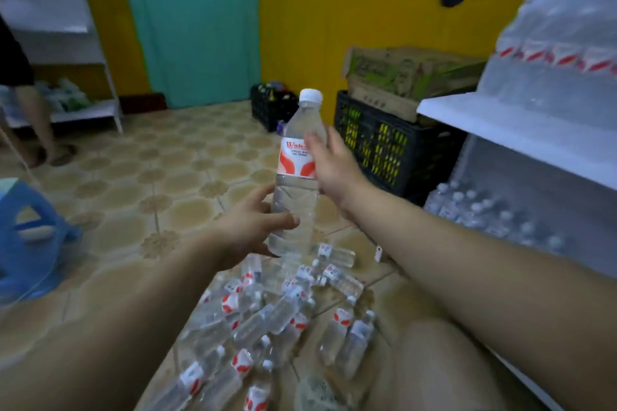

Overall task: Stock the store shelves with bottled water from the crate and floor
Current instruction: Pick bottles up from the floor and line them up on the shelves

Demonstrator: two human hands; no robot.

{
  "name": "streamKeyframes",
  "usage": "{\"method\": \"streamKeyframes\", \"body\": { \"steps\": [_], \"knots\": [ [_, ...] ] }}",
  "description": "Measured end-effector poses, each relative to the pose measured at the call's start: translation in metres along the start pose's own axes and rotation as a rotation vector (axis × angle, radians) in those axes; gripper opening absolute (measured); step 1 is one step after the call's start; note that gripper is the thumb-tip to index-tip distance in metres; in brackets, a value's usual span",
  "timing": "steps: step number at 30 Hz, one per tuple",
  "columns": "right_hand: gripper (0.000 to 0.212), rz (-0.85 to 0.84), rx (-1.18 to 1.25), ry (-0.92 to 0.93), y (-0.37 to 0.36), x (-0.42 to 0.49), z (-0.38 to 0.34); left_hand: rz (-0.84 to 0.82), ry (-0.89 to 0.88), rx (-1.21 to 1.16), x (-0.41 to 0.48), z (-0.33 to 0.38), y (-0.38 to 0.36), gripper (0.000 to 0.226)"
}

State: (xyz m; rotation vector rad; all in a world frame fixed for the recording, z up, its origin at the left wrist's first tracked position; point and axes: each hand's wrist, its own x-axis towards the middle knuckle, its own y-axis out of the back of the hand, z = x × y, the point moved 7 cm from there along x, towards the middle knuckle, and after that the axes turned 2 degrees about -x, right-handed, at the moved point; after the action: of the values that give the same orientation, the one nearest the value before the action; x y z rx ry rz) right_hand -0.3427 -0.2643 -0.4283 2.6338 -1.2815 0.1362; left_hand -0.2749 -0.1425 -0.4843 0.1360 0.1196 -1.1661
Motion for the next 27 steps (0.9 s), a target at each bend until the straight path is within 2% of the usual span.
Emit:
{"method": "streamKeyframes", "body": {
  "steps": [3, 8, 12, 16, 19, 23, 27],
  "knots": [
    [0.029, 0.069, -0.052, 0.051, 0.066, -0.014, -0.046, -0.070, -0.116, 0.035, -0.003, 0.051, -0.053, 0.052],
    [0.060, 0.184, -0.183, 0.081, 0.167, -0.053, -0.093, -0.188, -0.252, 0.035, -0.003, 0.105, -0.147, 0.043],
    [0.061, 0.212, -0.257, 0.013, 0.235, -0.086, -0.102, -0.298, -0.315, 0.015, 0.005, 0.134, -0.215, 0.043],
    [0.068, 0.309, -0.236, -0.056, 0.297, -0.106, -0.103, -0.439, -0.318, 0.044, 0.023, 0.154, -0.277, 0.048],
    [0.065, 0.425, -0.197, -0.049, 0.340, -0.118, -0.102, -0.524, -0.359, 0.155, 0.043, 0.165, -0.320, 0.053],
    [0.075, 0.577, -0.265, -0.024, 0.394, -0.125, -0.097, -0.591, -0.393, 0.286, 0.071, 0.174, -0.372, 0.058],
    [0.089, 0.674, -0.395, -0.040, 0.444, -0.121, -0.091, -0.580, -0.445, 0.673, 0.112, 0.172, -0.413, 0.056]
  ]
}}
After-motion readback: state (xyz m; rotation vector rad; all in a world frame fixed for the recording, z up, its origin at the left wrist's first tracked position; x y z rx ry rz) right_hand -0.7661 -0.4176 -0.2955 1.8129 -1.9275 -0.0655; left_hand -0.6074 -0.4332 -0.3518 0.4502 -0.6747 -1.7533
